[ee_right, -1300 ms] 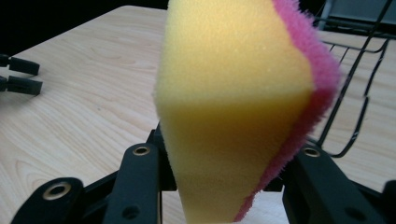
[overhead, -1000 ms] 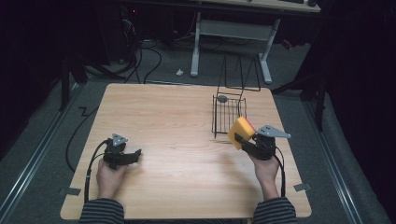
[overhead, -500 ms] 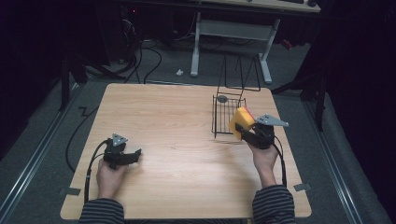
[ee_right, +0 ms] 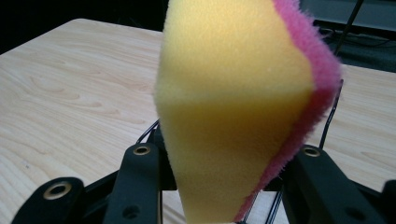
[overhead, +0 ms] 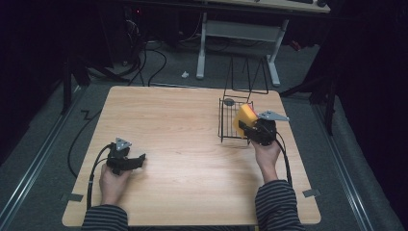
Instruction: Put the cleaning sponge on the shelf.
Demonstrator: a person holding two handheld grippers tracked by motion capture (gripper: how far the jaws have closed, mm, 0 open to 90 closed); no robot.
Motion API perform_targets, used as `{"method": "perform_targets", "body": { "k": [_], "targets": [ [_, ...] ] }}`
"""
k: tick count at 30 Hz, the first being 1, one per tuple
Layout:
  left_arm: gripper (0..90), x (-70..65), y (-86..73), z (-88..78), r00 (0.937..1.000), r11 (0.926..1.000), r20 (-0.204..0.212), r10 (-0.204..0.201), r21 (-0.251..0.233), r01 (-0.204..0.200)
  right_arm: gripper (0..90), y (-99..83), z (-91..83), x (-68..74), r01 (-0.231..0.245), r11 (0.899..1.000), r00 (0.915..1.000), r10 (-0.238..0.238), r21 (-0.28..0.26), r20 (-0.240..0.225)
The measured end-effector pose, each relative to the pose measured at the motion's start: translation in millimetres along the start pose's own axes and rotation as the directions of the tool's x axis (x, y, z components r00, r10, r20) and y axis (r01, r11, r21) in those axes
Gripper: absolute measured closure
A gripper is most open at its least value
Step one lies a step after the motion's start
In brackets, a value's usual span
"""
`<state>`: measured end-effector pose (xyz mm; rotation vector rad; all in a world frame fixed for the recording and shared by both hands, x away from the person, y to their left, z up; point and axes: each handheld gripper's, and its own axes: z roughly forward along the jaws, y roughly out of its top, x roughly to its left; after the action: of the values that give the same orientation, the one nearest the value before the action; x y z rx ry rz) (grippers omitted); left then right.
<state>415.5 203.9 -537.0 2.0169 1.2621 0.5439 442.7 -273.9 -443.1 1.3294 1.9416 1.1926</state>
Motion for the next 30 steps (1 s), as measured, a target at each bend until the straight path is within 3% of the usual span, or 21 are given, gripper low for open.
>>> {"method": "perform_targets", "body": {
  "k": [7,10,12,18,30],
  "targets": [
    [22.5,0.0,0.0,0.0,1.0,1.0,0.0,0.0,0.0,0.0,61.1,0.6,12.7,-1.1,-0.007,1.0,0.9999,0.007,-0.018,0.013],
    [22.5,0.0,0.0,0.0,1.0,1.0,0.0,0.0,0.0,0.0,61.1,-1.8,20.3,-3.3,0.012,1.0,0.9987,-0.011,-0.013,0.05],
    [22.5,0.0,0.0,0.0,1.0,1.0,0.0,0.0,0.0,0.0,61.1,-1.8,24.6,-5.5,-0.007,1.0,0.9989,0.007,0.003,0.046],
    [22.5,0.0,0.0,0.0,1.0,1.0,0.0,0.0,0.0,0.0,61.1,2.7,36.0,-4.0,0.024,1.0,0.9981,-0.024,0.011,0.057],
    [22.5,0.0,0.0,0.0,1.0,1.0,0.0,0.0,0.0,0.0,60.9,4.2,61.1,-6.0,0.012,0.996,0.9977,-0.018,0.084,0.066]
  ]
}}
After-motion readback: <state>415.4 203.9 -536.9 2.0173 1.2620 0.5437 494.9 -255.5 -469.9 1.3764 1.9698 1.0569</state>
